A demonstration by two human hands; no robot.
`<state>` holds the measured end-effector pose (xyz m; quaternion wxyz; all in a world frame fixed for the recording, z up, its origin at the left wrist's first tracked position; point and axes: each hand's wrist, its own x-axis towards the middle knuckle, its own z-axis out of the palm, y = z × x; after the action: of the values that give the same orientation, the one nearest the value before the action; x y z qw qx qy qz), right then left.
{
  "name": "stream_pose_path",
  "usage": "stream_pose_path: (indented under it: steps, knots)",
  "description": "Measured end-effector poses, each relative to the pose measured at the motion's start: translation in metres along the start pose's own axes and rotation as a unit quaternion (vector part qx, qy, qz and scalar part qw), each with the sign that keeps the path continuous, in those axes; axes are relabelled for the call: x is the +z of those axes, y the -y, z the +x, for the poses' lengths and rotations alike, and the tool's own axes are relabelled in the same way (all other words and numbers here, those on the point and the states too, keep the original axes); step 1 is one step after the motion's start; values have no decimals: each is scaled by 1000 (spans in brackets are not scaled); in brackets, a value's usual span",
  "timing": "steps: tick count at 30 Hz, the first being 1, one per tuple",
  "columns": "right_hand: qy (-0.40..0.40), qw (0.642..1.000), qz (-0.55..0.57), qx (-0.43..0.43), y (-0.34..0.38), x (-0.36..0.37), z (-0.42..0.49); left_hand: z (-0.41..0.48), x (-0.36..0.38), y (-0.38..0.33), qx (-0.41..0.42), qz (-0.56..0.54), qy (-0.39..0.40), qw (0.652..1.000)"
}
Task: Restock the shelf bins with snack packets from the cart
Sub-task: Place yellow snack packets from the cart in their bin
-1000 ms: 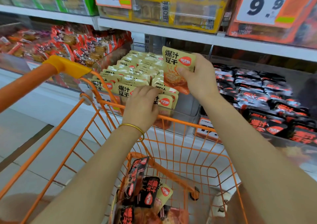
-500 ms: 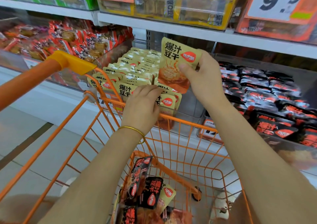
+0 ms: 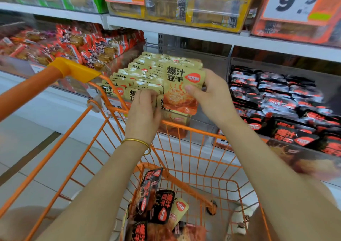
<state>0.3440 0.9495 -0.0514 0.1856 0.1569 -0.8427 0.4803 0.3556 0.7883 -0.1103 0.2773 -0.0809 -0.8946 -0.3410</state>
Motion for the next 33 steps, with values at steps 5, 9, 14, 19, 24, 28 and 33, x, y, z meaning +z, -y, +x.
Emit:
stream_pose_path:
  steps: [5, 9, 14, 19, 24, 28, 33]
  knots:
    - [17, 997, -72, -10, -12, 20, -14, -1, 1, 1, -36, -72, 29, 996]
    - [30, 990, -128, 44, -17, 24, -16, 0, -1, -5, -21, -99, 23, 995]
    - [-30, 978, -204, 25, -10, 19, -20, 2, -1, -5, 29, -49, 12, 998]
    - [29, 951, -309, 14, -8, 18, -16, 1, 4, 5, 48, 33, -4, 998]
    - [48, 940, -335, 46, -13, 30, -22, -1, 9, 13, 65, 101, -12, 993]
    - [61, 934, -349, 51, -9, 26, -26, -2, 1, 10, 70, 105, -12, 992]
    - [-60, 930, -327, -157, 1, 11, -70, -19, -21, -13, 96, 108, 10, 989]
